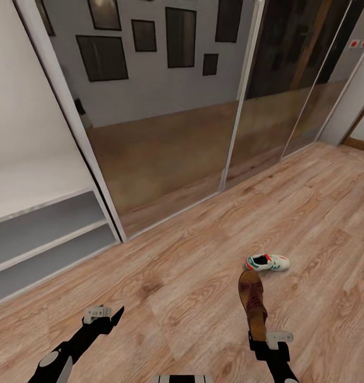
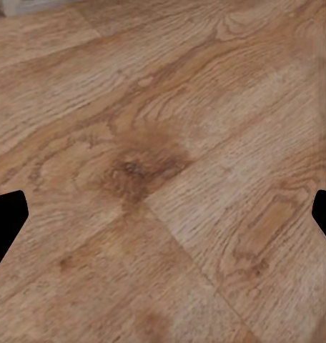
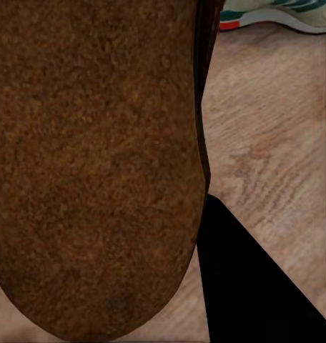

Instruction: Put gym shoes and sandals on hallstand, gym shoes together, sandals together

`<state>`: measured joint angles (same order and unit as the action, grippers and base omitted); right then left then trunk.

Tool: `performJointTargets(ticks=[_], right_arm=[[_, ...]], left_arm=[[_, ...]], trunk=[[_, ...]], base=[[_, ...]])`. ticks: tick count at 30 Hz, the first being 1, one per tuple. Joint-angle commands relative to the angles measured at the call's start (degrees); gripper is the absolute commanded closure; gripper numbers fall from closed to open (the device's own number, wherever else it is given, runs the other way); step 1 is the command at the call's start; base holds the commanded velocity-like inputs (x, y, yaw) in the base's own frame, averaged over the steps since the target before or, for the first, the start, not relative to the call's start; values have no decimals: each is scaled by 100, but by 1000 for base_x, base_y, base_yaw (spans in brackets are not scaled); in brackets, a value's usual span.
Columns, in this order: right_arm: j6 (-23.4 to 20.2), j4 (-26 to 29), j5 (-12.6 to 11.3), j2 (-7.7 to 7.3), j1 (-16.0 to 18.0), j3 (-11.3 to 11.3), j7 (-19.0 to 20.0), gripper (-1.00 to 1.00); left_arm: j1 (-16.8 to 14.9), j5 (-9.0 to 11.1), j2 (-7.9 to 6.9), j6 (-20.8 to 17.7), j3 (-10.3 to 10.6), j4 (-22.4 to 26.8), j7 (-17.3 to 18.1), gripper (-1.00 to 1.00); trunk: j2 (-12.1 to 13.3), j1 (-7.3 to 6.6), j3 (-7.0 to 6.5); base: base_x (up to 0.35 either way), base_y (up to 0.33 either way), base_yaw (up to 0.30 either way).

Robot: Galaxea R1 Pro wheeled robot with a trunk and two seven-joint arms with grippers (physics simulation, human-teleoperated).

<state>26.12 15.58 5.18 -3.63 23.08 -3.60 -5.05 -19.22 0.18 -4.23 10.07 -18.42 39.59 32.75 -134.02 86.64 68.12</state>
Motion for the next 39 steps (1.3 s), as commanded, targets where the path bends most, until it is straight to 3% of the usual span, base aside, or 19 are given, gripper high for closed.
performJointTargets(ticks=[1,18,39], right_arm=[[15,-8,34,4,4,-35,-6,100],[16,-18,36,-6,4,-36,-5,100],[16,-20,36,-15,3,-36,-5,100]], left_arm=[[-3,0,1,15,-19,-4,34,-100],[6,18,10,21,-16,11,46,-100],[6,13,5,21,-21,5,41,-100]], trunk=[[40,-23,-20],[40,-23,-118],[-722,394,101]], base=[[0,0,-218],[0,0,-230],[0,0,-232]])
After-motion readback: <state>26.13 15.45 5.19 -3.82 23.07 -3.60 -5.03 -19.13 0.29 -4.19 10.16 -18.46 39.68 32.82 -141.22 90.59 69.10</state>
